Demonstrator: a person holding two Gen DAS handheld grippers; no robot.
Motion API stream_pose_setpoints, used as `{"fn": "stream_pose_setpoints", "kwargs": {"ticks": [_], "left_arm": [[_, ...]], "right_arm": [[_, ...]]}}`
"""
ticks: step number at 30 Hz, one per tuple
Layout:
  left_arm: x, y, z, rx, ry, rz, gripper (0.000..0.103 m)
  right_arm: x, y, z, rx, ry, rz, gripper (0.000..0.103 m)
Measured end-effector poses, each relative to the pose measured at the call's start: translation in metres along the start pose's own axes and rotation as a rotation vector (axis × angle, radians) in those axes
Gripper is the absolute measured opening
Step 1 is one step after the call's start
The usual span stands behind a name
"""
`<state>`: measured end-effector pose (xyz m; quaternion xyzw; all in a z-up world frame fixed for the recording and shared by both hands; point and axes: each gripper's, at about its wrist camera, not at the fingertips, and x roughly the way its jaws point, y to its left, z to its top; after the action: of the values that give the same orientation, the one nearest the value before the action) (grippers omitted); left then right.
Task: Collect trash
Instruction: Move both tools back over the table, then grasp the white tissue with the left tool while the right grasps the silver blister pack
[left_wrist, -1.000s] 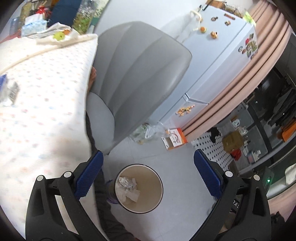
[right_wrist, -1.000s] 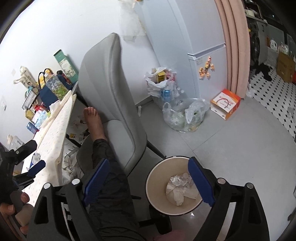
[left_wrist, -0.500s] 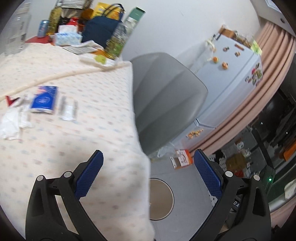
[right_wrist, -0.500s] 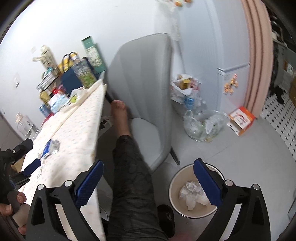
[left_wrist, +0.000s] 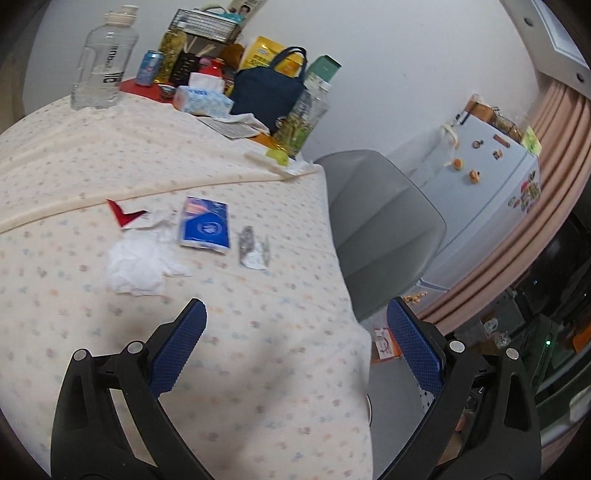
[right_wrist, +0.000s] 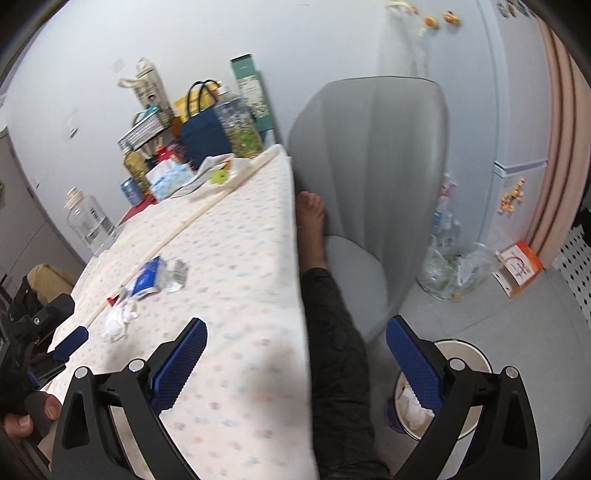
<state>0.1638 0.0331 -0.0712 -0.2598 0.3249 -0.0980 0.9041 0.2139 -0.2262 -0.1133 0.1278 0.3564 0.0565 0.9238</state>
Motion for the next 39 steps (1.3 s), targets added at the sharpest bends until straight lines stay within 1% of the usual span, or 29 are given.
{"fn": "stream_pose_setpoints", "kwargs": {"ticks": [8,11,13,17,18,22,26,27,29,30,31,32,33,34,35,37,39], "left_arm": [[-0.015,0.040,0.008,-0.038,-0.014,0.042,0.096],[-0.022,0.064,0.010,-0.082,-0.021,0.066,0.091],[-0.022,0.077,0.014,-0.095,-0.018,0.092,0.086],[-0.023,0.102,0.020,-0.157,-0.030,0.106,0.079],[-0.021,0.106,0.022,-0.166,-0.030,0.108,0.077],[-0.004,0.114,0.026,-0.188,0.006,0.087,0.074],[0.020,0.118,0.025,-0.205,0.051,0.092,0.070],[0.028,0.117,0.025,-0.196,0.066,0.108,0.068],[0.038,0.118,0.023,-0.201,0.091,0.134,0.061],[0.040,0.119,0.023,-0.210,0.084,0.140,0.057],[0.042,0.118,0.023,-0.208,0.073,0.151,0.056],[0.044,0.115,0.024,-0.197,0.075,0.159,0.049],[0.049,0.113,0.025,-0.182,0.090,0.168,0.039],[0.053,0.113,0.024,-0.177,0.115,0.171,0.014],[0.057,0.113,0.023,-0.176,0.136,0.168,0.006],[0.056,0.111,0.022,-0.159,0.142,0.158,0.005],[0.049,0.110,0.023,-0.152,0.137,0.132,0.005]], "right_arm": [[0.019,0.044,0.010,-0.067,0.043,0.042,0.095],[0.025,0.058,0.017,-0.094,0.061,0.056,0.094],[0.030,0.069,0.022,-0.115,0.076,0.065,0.093],[0.040,0.089,0.031,-0.157,0.101,0.086,0.088],[0.041,0.090,0.031,-0.161,0.105,0.093,0.087],[0.052,0.100,0.033,-0.183,0.137,0.099,0.083],[0.062,0.107,0.032,-0.195,0.161,0.102,0.080],[0.065,0.109,0.032,-0.202,0.165,0.099,0.080],[0.071,0.112,0.030,-0.212,0.176,0.098,0.080],[0.074,0.113,0.029,-0.219,0.184,0.097,0.079],[0.077,0.115,0.028,-0.224,0.189,0.097,0.079],[0.080,0.116,0.027,-0.229,0.196,0.098,0.079],[0.083,0.117,0.027,-0.231,0.203,0.099,0.079],[0.086,0.118,0.026,-0.232,0.207,0.100,0.079],[0.090,0.120,0.026,-0.233,0.212,0.104,0.079],[0.097,0.125,0.028,-0.240,0.216,0.113,0.079],[0.105,0.129,0.028,-0.241,0.220,0.126,0.079]]}}
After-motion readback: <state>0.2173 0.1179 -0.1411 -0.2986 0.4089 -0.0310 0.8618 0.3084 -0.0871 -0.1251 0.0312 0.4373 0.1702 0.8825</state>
